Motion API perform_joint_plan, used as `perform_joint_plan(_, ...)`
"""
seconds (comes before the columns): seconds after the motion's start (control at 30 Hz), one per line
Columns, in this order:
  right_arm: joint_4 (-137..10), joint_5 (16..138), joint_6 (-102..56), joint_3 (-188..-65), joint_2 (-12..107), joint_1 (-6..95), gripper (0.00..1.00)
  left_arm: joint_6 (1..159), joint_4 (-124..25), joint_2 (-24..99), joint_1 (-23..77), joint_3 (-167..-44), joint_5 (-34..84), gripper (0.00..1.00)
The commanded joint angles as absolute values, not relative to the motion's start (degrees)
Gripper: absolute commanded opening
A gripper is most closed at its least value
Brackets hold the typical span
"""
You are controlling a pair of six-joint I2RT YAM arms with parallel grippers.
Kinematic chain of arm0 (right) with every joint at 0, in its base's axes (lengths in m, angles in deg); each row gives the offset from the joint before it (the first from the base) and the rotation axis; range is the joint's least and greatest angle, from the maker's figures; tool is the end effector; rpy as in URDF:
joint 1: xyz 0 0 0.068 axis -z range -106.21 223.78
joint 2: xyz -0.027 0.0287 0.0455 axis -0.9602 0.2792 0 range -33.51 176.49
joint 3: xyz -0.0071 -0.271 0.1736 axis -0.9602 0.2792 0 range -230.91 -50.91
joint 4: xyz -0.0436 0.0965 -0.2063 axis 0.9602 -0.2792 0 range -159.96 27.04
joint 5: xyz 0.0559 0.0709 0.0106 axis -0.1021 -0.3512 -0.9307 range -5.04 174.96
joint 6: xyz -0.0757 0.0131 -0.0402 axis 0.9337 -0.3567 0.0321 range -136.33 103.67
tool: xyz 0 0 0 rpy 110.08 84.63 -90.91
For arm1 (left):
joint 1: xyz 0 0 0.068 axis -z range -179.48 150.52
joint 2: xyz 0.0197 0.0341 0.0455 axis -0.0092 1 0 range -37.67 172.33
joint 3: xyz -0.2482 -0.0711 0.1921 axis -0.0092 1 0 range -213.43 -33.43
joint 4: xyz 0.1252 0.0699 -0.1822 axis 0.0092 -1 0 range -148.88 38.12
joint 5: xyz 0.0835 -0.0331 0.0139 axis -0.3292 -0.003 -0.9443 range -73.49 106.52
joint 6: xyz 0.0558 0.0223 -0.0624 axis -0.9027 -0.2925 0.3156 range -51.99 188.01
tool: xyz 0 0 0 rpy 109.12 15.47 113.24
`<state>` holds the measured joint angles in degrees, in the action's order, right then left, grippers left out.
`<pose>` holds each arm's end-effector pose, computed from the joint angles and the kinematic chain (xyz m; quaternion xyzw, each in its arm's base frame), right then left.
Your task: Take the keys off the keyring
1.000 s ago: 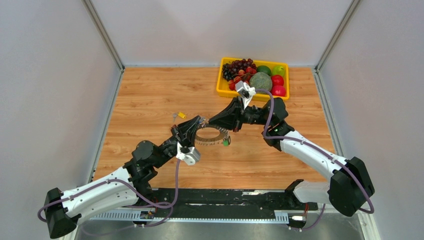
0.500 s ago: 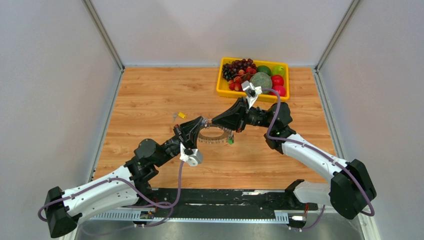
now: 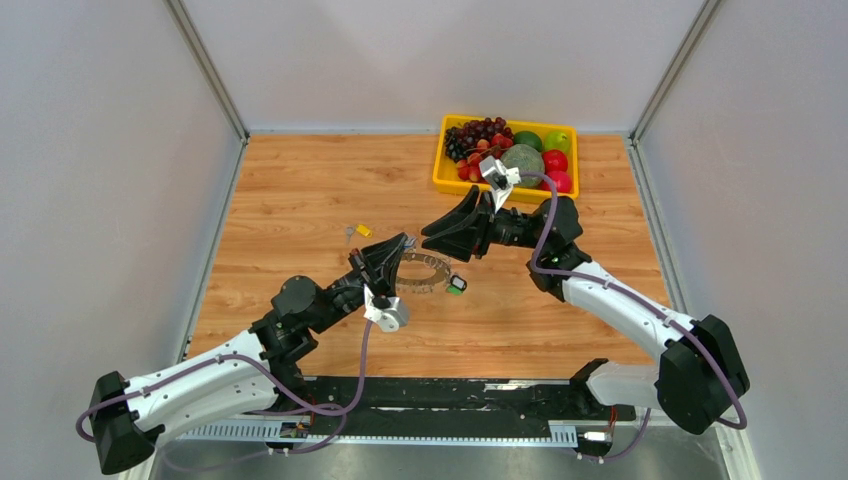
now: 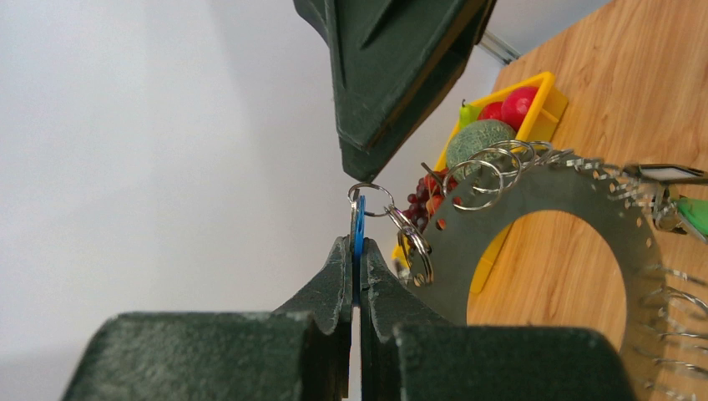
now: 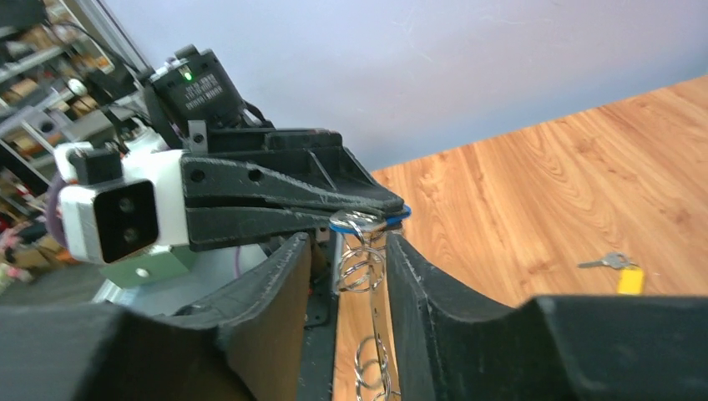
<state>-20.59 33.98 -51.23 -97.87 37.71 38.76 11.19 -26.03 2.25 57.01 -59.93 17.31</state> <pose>0.1738 0.1946 0.4163 -0.3490 0.5294 0.6258 0.4542 0.0804 -0.1233 0.3566 0.5263 0.3398 -0.0020 0.7795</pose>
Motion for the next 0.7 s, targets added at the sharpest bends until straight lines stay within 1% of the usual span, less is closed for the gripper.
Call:
perform_joint_plan(0.0, -28.5, 32.0, -38.4, -100.0, 35.5, 37.7, 0.46, 13.0, -21.7, 0.4, 57.0, -60.7, 17.3, 0.00)
perform_joint_plan(0.07, -30.2, 32.3, -35.2, -99.6, 34.3, 37.2, 0.50, 13.3, -21.9, 0.2, 57.0, -60.7, 18.3, 0.00)
perform_joint_plan(0.13, -31.6, 33.1, -33.2, -99.2, 33.6, 37.1, 0.51, 13.7, -22.0, 0.0, 57.0, -60.7, 19.2, 0.00)
perform_joint_plan(0.43, -32.4, 35.2, -32.0, -99.5, 34.9, 36.8, 0.47, 14.5, -23.0, -0.7, 57.0, -61.1, 21.7, 0.00)
perform_joint_plan(0.67, -31.3, 34.8, -31.4, -99.8, 34.6, 34.5, 0.46, 15.2, -24.6, -0.2, 57.0, -61.6, 23.7, 0.00)
